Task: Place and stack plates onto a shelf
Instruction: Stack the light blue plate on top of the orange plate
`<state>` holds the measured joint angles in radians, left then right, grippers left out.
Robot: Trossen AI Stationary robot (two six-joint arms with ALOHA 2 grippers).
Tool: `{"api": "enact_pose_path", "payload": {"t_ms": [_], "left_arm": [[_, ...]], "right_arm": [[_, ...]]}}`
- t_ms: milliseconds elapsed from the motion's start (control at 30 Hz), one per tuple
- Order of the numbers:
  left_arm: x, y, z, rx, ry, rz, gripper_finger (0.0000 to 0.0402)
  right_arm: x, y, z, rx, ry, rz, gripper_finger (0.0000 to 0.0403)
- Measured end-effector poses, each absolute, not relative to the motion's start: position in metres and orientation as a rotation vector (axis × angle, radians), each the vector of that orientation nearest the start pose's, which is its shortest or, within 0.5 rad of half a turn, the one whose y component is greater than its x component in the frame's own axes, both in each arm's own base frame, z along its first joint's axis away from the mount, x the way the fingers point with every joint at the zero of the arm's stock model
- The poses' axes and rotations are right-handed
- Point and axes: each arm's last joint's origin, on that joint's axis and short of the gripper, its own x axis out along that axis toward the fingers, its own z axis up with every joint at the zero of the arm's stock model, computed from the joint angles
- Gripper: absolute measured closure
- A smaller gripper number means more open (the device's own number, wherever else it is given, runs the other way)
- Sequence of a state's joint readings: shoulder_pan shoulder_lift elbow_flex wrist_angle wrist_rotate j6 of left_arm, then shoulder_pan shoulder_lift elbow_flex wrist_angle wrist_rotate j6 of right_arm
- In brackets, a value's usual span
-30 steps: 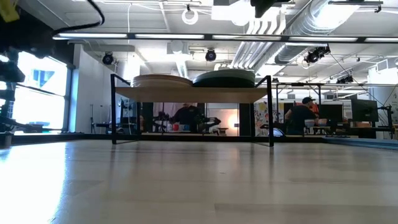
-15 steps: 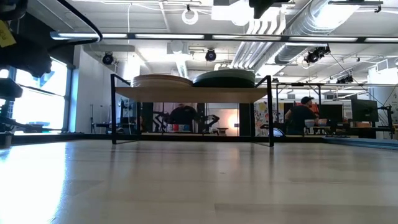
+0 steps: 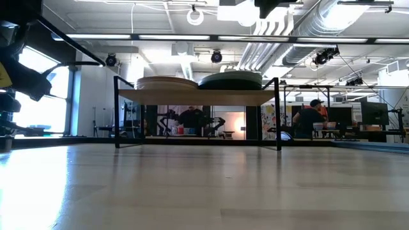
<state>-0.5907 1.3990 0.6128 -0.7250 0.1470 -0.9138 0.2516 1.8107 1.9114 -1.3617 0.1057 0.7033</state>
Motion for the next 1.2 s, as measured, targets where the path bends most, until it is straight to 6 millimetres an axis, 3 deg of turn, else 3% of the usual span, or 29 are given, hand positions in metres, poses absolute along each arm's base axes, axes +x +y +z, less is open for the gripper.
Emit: {"api": "enact_pose_path", "payload": {"t_ms": [200, 433, 800, 1200], "left_arm": [[0.162, -0.114, 0.134, -0.366, 1.622, 0.14, 0.0329], [0.162, -0.114, 0.136, -0.382, 1.598, 0.12, 0.0394], [0.162, -0.114, 0.139, -0.432, 1.593, 0.136, 0.0399], [0.153, -0.103, 0.17, -0.639, 1.471, 0.2, 0.0401]], "right_arm": [[0.34, 0.084, 0.352, 0.386, 1.213, -0.31, 0.0293], [0.341, 0.085, 0.353, 0.39, 1.201, -0.304, 0.0293], [0.345, 0.084, 0.354, 0.375, 1.171, -0.275, 0.0293], [0.35, 0.066, 0.355, 0.268, 1.1, -0.374, 0.0266]]}}
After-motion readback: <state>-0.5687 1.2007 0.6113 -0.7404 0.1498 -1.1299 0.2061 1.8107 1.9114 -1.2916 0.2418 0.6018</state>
